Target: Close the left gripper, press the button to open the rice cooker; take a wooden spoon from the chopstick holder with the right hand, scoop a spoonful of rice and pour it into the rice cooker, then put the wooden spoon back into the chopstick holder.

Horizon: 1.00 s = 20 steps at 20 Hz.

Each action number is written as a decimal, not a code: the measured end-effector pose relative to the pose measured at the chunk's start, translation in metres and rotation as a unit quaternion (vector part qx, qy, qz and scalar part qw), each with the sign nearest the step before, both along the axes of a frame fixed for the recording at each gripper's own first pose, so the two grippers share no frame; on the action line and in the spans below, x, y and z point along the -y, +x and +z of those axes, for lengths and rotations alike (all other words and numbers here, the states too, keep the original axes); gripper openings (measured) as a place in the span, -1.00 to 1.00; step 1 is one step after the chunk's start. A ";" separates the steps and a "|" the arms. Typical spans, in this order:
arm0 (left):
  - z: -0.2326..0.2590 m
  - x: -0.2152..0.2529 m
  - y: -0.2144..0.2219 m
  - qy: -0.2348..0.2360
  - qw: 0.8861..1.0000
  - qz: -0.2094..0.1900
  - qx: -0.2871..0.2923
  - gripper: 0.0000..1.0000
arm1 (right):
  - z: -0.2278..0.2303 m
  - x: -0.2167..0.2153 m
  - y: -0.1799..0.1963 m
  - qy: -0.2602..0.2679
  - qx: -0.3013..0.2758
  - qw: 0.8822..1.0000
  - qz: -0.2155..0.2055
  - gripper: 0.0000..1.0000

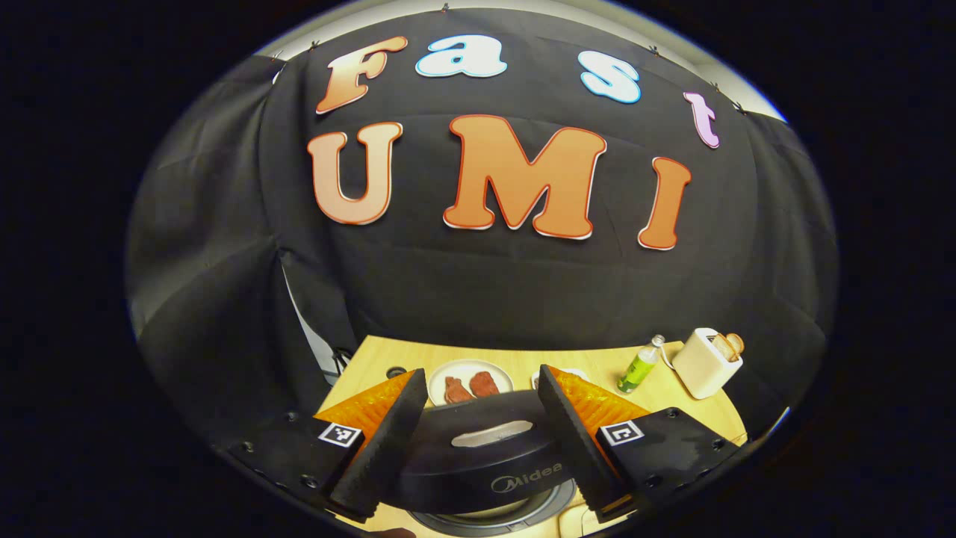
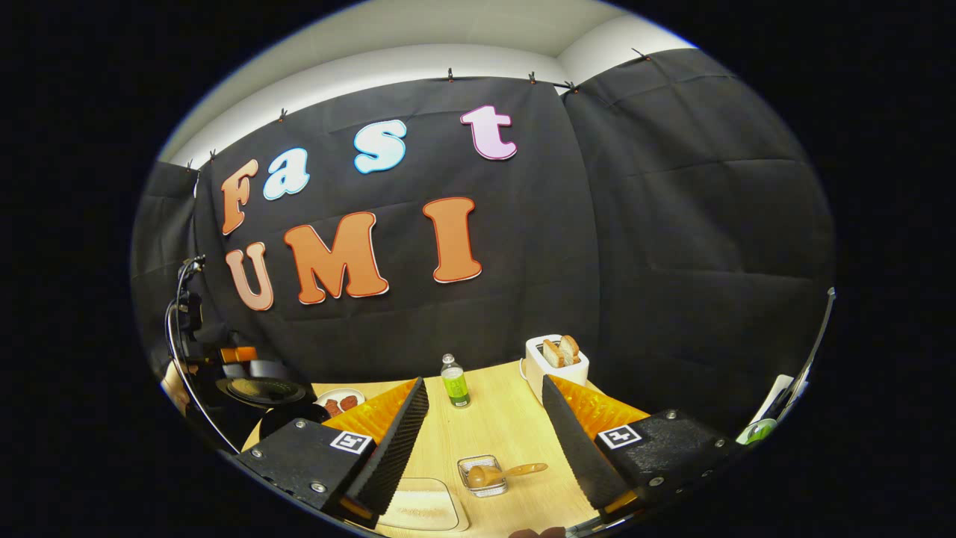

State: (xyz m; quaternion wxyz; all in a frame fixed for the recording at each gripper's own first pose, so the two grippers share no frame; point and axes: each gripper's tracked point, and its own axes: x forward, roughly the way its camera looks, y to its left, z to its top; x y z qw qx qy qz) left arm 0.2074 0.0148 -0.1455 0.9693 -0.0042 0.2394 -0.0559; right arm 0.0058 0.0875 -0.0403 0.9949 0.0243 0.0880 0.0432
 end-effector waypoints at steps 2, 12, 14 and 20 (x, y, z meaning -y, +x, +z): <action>-0.021 0.003 -0.024 -0.001 1.000 0.001 -0.007 0.96 | -0.003 -0.002 -0.003 -0.002 -0.002 1.000 0.007 0.88; -0.112 0.006 -0.094 0.045 0.999 0.017 0.009 1.00 | -0.021 -0.001 -0.022 0.005 -0.023 1.000 0.020 0.89; -0.124 0.007 -0.096 0.058 0.998 0.012 0.004 1.00 | -0.026 -0.002 -0.024 0.011 -0.028 0.999 0.022 0.89; -0.136 0.005 -0.098 0.063 0.998 0.018 0.008 0.90 | -0.043 0.000 -0.025 0.010 -0.046 0.999 0.025 0.89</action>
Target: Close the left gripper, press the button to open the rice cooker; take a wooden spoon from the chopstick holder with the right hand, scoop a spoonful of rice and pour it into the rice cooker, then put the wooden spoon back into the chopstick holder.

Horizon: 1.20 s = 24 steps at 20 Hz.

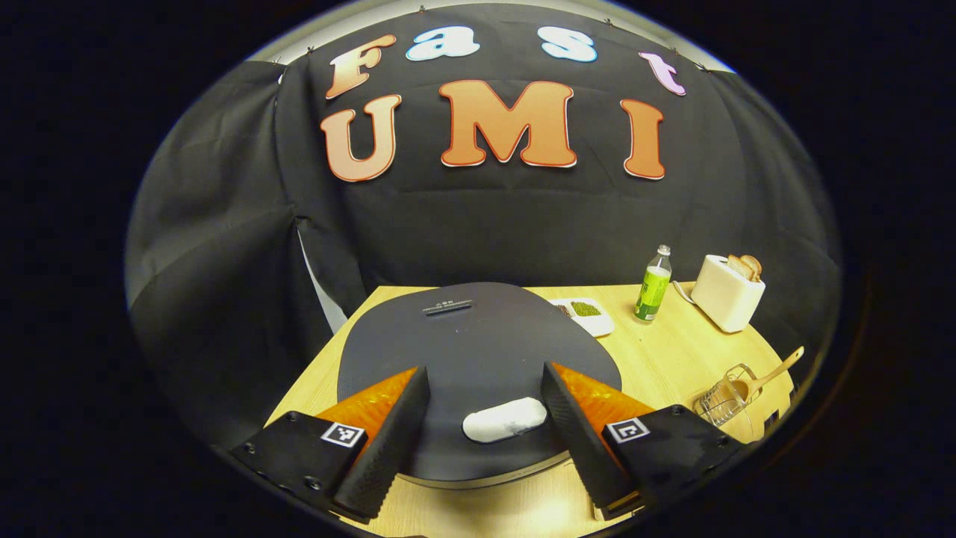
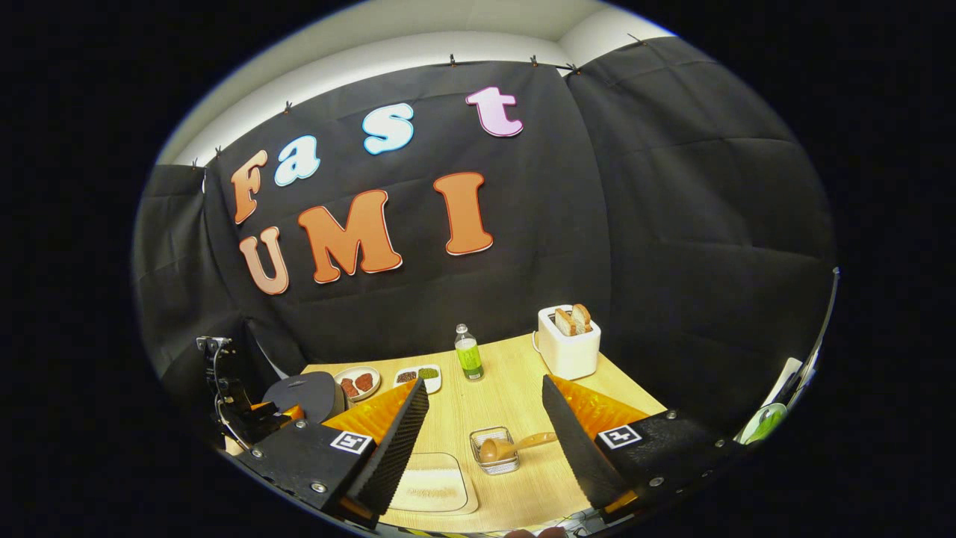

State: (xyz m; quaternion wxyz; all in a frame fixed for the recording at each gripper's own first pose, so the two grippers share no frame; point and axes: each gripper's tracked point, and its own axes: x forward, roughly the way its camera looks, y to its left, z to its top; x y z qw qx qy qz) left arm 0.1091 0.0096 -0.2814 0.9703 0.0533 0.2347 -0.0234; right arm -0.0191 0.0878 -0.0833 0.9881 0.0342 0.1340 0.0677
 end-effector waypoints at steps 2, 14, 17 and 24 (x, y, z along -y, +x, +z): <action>-0.005 -0.001 0.000 -0.005 1.000 0.003 0.003 0.93 | -0.002 -0.001 0.002 0.000 -0.003 1.000 0.002 0.89; -0.007 0.001 -0.004 0.011 1.000 -0.009 0.016 0.92 | -0.015 -0.008 0.005 -0.011 -0.008 1.000 0.013 0.89; 0.000 -0.013 -0.015 0.004 0.999 0.021 -0.026 1.00 | -0.009 -0.010 0.008 -0.019 0.002 1.000 0.015 0.89; 0.130 -0.039 -0.020 -0.002 1.000 -0.002 0.030 1.00 | 0.029 -0.013 0.027 -0.037 0.039 0.998 0.026 0.89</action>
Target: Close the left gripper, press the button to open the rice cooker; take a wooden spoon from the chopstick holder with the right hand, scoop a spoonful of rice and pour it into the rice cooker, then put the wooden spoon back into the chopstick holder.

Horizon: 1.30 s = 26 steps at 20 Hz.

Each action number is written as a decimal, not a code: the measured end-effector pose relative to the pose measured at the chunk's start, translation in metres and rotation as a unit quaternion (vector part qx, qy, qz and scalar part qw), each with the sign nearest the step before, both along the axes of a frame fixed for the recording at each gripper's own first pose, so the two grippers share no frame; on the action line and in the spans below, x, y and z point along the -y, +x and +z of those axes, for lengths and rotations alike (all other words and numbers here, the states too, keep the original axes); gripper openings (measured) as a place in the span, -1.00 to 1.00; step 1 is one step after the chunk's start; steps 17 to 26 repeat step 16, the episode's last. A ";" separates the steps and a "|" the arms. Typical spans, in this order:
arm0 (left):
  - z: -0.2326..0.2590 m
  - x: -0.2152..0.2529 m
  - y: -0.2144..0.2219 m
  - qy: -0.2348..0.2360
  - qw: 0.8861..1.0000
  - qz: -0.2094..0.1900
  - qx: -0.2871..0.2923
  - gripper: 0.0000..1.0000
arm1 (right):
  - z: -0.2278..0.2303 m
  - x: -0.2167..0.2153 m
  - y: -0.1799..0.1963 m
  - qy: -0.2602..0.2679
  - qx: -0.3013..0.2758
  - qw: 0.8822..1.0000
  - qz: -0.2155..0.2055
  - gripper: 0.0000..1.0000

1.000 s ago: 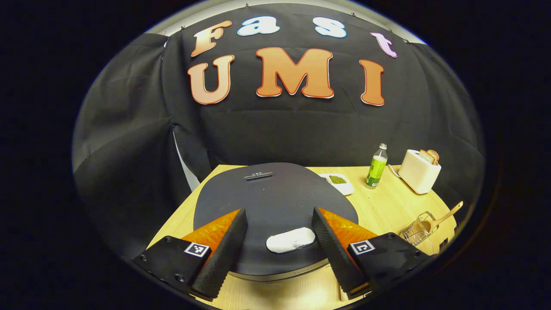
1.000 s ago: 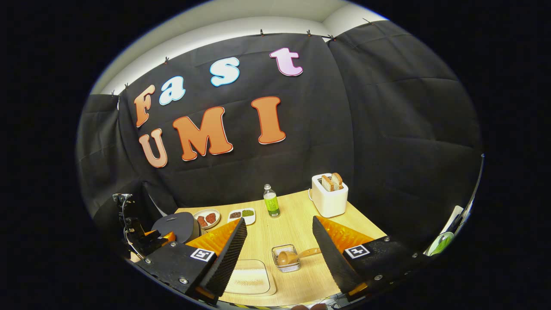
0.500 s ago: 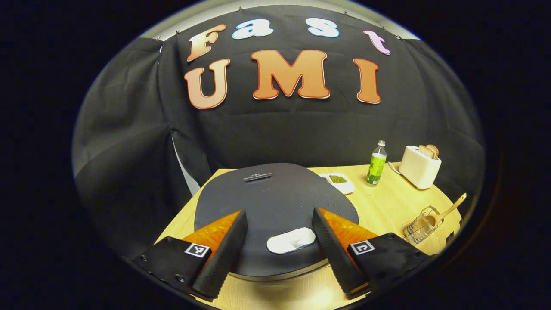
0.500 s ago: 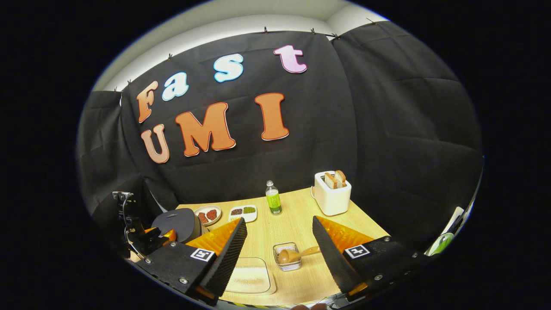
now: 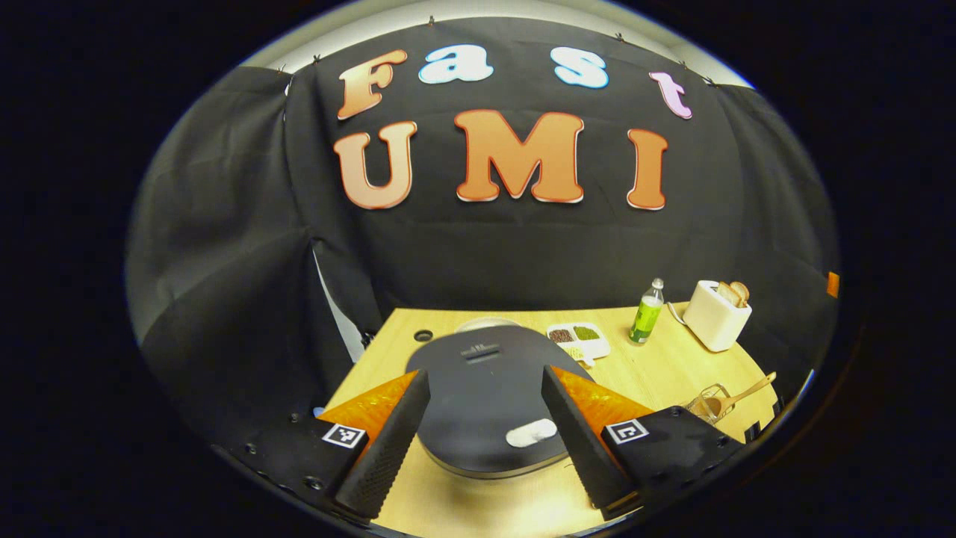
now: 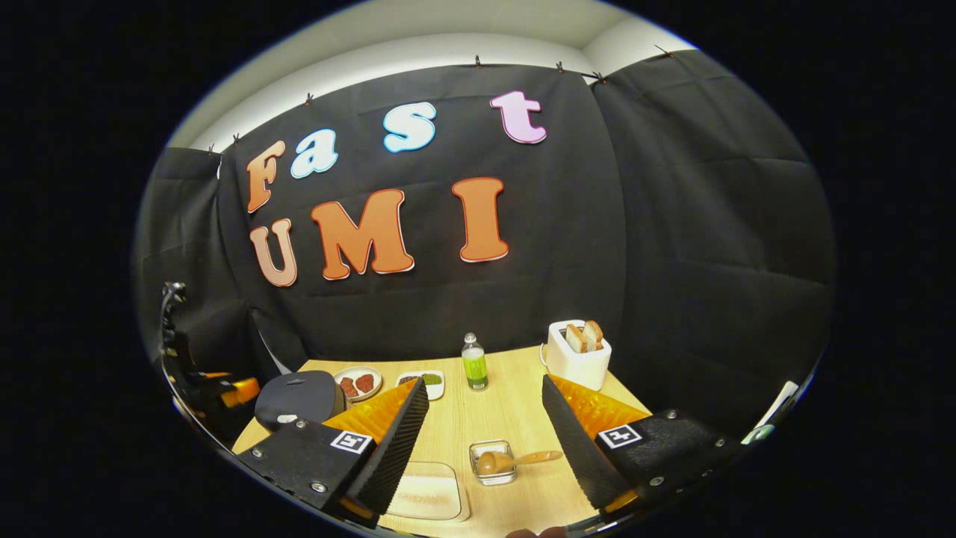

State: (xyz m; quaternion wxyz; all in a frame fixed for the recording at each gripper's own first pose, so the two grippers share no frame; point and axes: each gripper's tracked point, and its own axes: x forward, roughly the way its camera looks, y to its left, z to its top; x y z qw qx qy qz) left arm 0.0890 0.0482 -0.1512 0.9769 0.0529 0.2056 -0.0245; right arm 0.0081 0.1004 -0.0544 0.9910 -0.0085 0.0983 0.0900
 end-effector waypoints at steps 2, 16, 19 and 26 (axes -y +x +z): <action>0.048 -0.013 -0.006 -0.012 1.000 0.005 0.023 0.87 | 0.018 0.001 0.006 -0.009 0.018 1.000 0.003 0.89; 0.226 -0.079 -0.074 -0.032 0.984 0.053 0.170 1.00 | 0.098 -0.011 0.009 -0.005 0.095 0.995 0.027 1.00; 0.226 -0.079 -0.074 -0.032 0.984 0.053 0.170 1.00 | 0.098 -0.011 0.009 -0.005 0.095 0.995 0.027 1.00; 0.226 -0.079 -0.074 -0.032 0.984 0.053 0.170 1.00 | 0.098 -0.011 0.009 -0.005 0.095 0.995 0.027 1.00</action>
